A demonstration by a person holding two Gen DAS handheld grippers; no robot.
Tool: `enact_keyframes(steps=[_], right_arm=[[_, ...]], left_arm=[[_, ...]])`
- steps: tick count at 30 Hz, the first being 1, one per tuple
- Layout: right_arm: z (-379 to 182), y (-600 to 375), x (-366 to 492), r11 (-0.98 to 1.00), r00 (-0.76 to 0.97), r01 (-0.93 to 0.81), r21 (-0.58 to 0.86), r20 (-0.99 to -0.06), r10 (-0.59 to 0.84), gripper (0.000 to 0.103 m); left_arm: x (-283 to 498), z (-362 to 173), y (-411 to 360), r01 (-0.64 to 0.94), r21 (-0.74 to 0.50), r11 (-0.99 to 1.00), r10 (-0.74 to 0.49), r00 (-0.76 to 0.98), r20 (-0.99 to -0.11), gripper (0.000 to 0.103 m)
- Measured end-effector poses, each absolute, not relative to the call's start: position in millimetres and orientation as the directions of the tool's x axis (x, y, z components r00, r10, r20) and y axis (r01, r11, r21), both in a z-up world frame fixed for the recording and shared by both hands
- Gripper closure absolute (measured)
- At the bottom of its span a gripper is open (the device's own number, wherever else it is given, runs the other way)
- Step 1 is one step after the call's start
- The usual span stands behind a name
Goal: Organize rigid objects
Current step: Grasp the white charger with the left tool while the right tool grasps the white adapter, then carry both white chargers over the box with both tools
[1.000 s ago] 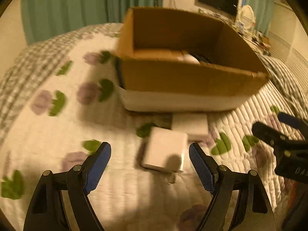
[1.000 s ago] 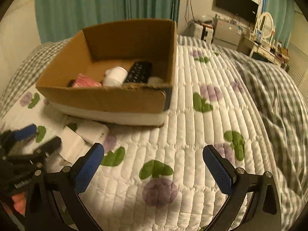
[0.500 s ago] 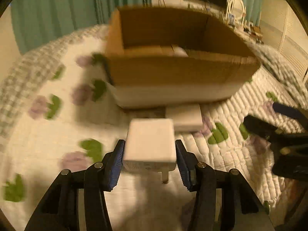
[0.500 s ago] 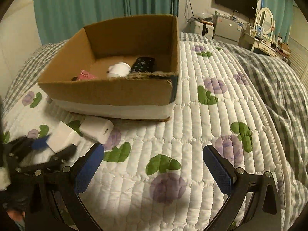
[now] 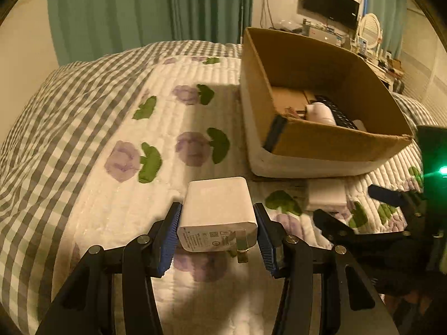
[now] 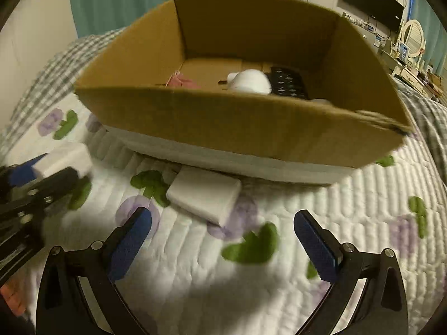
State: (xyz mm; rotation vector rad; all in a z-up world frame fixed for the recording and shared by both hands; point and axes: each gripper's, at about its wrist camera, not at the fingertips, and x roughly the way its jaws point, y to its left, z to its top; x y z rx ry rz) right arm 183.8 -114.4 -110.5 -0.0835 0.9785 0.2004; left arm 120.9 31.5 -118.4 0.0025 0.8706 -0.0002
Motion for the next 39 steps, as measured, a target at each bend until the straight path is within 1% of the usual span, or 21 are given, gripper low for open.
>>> enact_keyframes(steps=[3, 5, 7, 8, 9, 10, 12, 19, 24, 29, 32, 35, 39], right_arm=[[-118.8, -105.3, 194.6, 0.975, 0.528, -0.218, 0.037, -0.836, 0.150, 0.005], [-121.3, -99.0, 200.1, 0.974, 0.537, -0.225, 0.025, -0.831, 0.145, 0.006], [-125.1, -93.4, 205.5, 0.972, 0.538, -0.233, 0.011, -0.832, 0.138, 0.011], [-127.5, -91.6, 208.0, 0.971, 0.530, -0.237, 0.009, -0.837, 0.137, 0.018], [-130.6, -90.4, 210.4, 0.971, 0.522, -0.238, 0.008, -0.842, 0.135, 0.023], [-131.9, -89.0, 212.1, 0.972, 0.521, -0.237, 0.004, -0.843, 0.130, 0.023], [-131.2, -89.8, 211.5, 0.971, 0.530, -0.238, 0.005, -0.837, 0.134, 0.037], [-121.4, -98.8, 189.8, 0.965, 0.531, -0.260, 0.010, -0.834, 0.152, 0.038], [-100.4, -111.7, 165.3, 0.963, 0.556, -0.269, 0.001, -0.816, 0.156, 0.038], [-84.7, -141.7, 136.9, 0.965, 0.587, -0.259, -0.037, -0.800, 0.127, 0.038], [-77.3, -168.3, 125.9, 0.975, 0.586, -0.224, 0.010, -0.797, 0.142, 0.038], [-57.2, -182.9, 117.5, 0.979, 0.609, -0.196, 0.051, -0.776, 0.162, 0.038], [-11.9, -191.2, 107.2, 0.976, 0.659, -0.213, 0.041, -0.731, 0.174, 0.038]], left_arm=[[123.7, -120.5, 38.0, -0.012, -0.020, 1.000, -0.008, 0.641, -0.767, 0.052], [124.1, -121.8, 39.6, -0.015, -0.026, 1.000, -0.010, 0.639, -0.769, 0.052], [124.1, -122.3, 40.2, -0.013, -0.034, 0.999, -0.018, 0.637, -0.771, 0.052], [123.6, -122.5, 40.3, -0.010, -0.038, 0.999, -0.023, 0.636, -0.771, 0.052], [123.7, -122.5, 40.2, -0.009, -0.039, 0.999, -0.024, 0.636, -0.771, 0.052], [123.7, -122.5, 40.2, -0.009, -0.039, 0.999, -0.024, 0.636, -0.771, 0.052], [123.8, -122.5, 40.1, -0.010, -0.038, 0.999, -0.024, 0.635, -0.772, 0.052], [119.0, -118.4, 36.9, -0.003, -0.028, 1.000, -0.020, 0.641, -0.767, 0.052], [108.8, -107.6, 29.6, 0.012, -0.014, 1.000, -0.018, 0.650, -0.760, 0.052], [91.5, -91.4, 23.0, 0.028, -0.002, 1.000, -0.020, 0.664, -0.748, 0.052], [82.1, -79.2, 18.1, 0.034, -0.002, 0.999, -0.025, 0.672, -0.740, 0.052], [73.8, -60.9, 10.2, 0.046, -0.010, 0.999, -0.039, 0.692, -0.721, 0.052], [70.3, -30.5, 0.6, 0.068, -0.016, 0.998, -0.060, 0.724, -0.687, 0.052]])
